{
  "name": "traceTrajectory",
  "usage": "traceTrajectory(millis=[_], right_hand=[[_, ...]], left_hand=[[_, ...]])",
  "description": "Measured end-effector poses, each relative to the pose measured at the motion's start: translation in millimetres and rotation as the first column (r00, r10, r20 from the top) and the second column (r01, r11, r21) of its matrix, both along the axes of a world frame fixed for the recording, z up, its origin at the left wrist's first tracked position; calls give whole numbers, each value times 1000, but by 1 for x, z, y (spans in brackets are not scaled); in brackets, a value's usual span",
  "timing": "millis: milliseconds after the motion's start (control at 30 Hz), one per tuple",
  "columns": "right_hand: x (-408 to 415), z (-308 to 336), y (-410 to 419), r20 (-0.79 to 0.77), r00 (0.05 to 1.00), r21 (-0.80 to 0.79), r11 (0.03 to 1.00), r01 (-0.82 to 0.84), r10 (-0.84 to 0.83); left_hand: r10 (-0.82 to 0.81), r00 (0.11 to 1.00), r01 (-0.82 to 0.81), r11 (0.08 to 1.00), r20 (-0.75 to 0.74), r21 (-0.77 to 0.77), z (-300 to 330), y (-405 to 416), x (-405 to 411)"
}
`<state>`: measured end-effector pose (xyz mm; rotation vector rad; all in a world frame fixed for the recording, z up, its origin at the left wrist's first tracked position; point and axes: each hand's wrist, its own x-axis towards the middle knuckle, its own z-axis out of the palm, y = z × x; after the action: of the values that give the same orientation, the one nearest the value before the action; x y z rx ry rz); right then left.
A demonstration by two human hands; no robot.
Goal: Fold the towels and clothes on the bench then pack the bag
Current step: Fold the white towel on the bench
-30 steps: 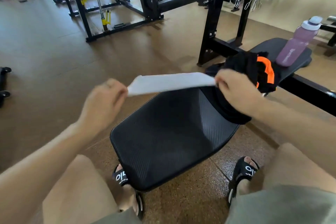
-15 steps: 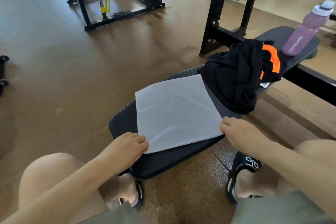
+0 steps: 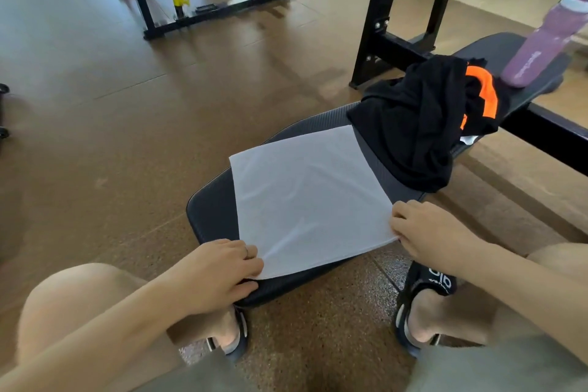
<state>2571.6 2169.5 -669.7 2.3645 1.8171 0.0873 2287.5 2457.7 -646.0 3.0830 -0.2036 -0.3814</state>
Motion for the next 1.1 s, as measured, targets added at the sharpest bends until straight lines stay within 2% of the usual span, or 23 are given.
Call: traceTrajectory(millis=[67, 167, 200, 267, 367, 433, 533, 600, 667, 733, 867, 1000, 1100], right_hand=[[5, 11, 12, -31, 999, 43, 999, 17, -16], [1, 22, 55, -222, 975, 209, 975, 79, -31], [-5, 21, 74, -284, 959, 256, 962, 98, -22], [-21, 15, 111, -340, 938, 232, 962, 146, -60], [-26, -14, 133, -293, 936, 105, 967, 234, -195], [-18, -32, 128, -278, 910, 10, 947, 322, -307], [-12, -37, 126, -299, 893, -25, 938, 344, -336], [-13, -28, 137, -331, 890, 47, 937, 347, -313], [-9, -22, 154, -332, 912, 140, 943, 300, -241], [4, -24, 168, -324, 923, 169, 947, 274, -209], [52, -44, 168, -320, 873, 102, 903, 418, -368], [78, -46, 168, -318, 850, 111, 874, 473, -419], [84, -42, 169, -310, 806, 142, 813, 564, -505]], left_hand=[[149, 989, -149, 985, -3, -89, 10, 5, 13], [349, 926, -332, 935, 147, -128, 12, 0, 48], [408, 902, -392, 911, 143, -126, 9, -6, 63], [517, 849, -506, 854, 106, -119, -4, -20, 92], [638, 766, -629, 769, 79, -113, -41, -30, 110], [662, 745, -658, 750, 80, -68, -58, -30, 107], [658, 751, -656, 753, 56, -52, -63, -28, 104], [654, 750, -650, 757, 97, -70, -56, -27, 113], [646, 736, -641, 761, 203, -95, -46, -21, 130], [643, 725, -645, 759, 248, -84, -45, -8, 142], [737, 663, -739, 672, 128, -47, -64, 12, 136], [748, 659, -742, 664, 84, -93, -64, 12, 137], [758, 651, -741, 648, 50, -175, -55, 25, 140]])
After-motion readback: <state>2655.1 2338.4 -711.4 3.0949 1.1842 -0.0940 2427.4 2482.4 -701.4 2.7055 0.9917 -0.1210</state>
